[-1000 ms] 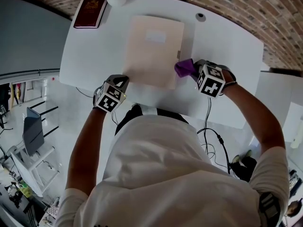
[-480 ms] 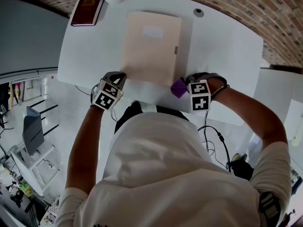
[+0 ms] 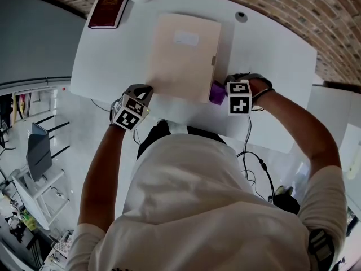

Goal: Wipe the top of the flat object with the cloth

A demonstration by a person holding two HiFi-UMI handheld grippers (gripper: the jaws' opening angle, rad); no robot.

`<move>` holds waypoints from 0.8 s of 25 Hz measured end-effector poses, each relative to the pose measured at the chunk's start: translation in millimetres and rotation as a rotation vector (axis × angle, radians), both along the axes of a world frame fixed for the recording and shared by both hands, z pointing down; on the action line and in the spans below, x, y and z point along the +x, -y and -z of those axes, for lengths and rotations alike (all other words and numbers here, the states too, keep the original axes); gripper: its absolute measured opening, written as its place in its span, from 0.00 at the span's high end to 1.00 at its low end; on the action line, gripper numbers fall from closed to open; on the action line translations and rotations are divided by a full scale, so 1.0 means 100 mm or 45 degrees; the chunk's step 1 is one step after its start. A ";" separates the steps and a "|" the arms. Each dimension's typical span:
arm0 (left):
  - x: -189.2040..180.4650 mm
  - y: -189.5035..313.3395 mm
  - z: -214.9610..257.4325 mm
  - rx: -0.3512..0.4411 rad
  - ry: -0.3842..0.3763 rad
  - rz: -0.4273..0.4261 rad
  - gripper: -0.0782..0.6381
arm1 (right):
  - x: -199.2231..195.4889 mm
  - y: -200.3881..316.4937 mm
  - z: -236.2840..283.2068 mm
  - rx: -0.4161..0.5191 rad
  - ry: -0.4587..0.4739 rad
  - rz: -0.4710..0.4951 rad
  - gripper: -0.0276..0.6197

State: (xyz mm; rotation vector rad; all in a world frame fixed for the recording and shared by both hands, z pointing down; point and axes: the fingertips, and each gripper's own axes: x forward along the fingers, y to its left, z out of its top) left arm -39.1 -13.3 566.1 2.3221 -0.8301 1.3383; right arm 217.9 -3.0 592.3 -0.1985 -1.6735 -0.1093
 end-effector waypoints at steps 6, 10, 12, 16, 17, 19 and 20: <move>0.00 -0.01 0.01 -0.008 0.005 -0.007 0.86 | 0.08 0.40 0.00 0.042 -0.007 -0.098 0.84; 0.00 0.00 0.00 -0.013 0.007 -0.014 0.86 | 0.15 0.64 -0.03 0.065 -0.022 -0.130 0.84; 0.01 0.00 0.00 -0.013 0.012 -0.022 0.86 | 0.17 0.75 -0.04 0.068 -0.028 -0.148 0.84; 0.01 0.00 -0.01 -0.018 0.020 -0.025 0.86 | 0.23 0.97 -0.07 0.080 -0.040 -0.187 0.84; 0.01 0.00 -0.01 -0.018 0.022 -0.024 0.86 | 0.25 1.02 -0.07 0.085 -0.042 -0.196 0.84; 0.01 0.01 -0.01 -0.017 0.031 -0.025 0.86 | 0.27 1.14 -0.07 0.097 -0.041 -0.217 0.84; 0.02 0.01 -0.01 -0.017 0.036 -0.027 0.86 | 0.29 1.19 -0.06 0.103 -0.039 -0.229 0.84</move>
